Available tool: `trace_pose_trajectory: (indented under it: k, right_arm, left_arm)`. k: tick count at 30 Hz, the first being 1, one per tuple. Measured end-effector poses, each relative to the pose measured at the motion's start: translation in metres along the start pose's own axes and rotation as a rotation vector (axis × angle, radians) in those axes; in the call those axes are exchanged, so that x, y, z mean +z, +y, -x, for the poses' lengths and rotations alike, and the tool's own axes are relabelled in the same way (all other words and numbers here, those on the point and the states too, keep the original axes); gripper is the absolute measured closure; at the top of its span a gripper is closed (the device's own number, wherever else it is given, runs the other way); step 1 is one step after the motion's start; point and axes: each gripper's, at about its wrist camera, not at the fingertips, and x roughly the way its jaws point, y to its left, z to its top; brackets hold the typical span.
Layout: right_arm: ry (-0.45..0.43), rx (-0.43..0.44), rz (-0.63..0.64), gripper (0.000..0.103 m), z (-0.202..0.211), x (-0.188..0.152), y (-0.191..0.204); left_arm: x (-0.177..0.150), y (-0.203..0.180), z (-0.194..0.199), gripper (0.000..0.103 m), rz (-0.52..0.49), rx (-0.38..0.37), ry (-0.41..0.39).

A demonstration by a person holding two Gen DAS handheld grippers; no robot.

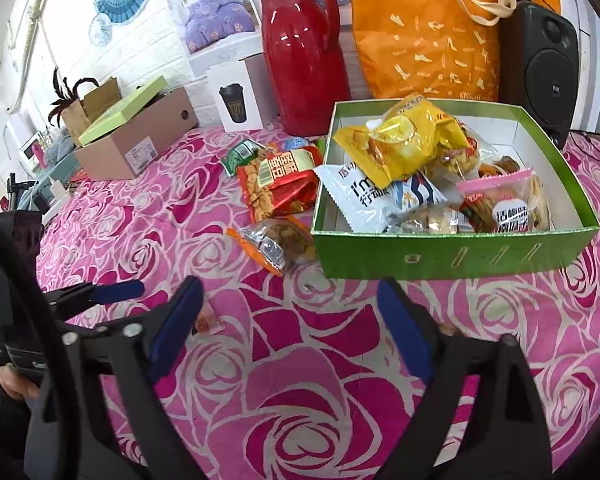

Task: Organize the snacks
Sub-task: 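Withdraw both grippers from the box toward the remaining snacks, then grasp the small wrapped snack stick with the left gripper while the right grasps the orange-edged clear pack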

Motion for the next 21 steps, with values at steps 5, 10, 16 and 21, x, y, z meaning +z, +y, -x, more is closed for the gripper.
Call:
trace_pose_trajectory:
  k: [5, 10, 16, 21]
  right_arm:
    - [0.014, -0.012, -0.021, 0.029, -0.006, 0.000, -0.002]
    - [0.029, 0.011, 0.024, 0.044, -0.018, 0.008, 0.015]
    - [0.038, 0.017, 0.110, 0.048, -0.052, 0.024, 0.044]
    - [0.048, -0.081, 0.245, 0.048, -0.087, 0.028, 0.061]
  left_arm:
    - [0.006, -0.002, -0.021, 0.039, 0.011, 0.023, 0.010]
    - [0.008, 0.007, -0.037, 0.077, 0.023, -0.021, 0.037]
    - [0.011, 0.022, -0.015, 0.078, 0.001, 0.029, 0.020]
    - [0.014, 0.032, -0.005, 0.078, -0.001, 0.043, 0.008]
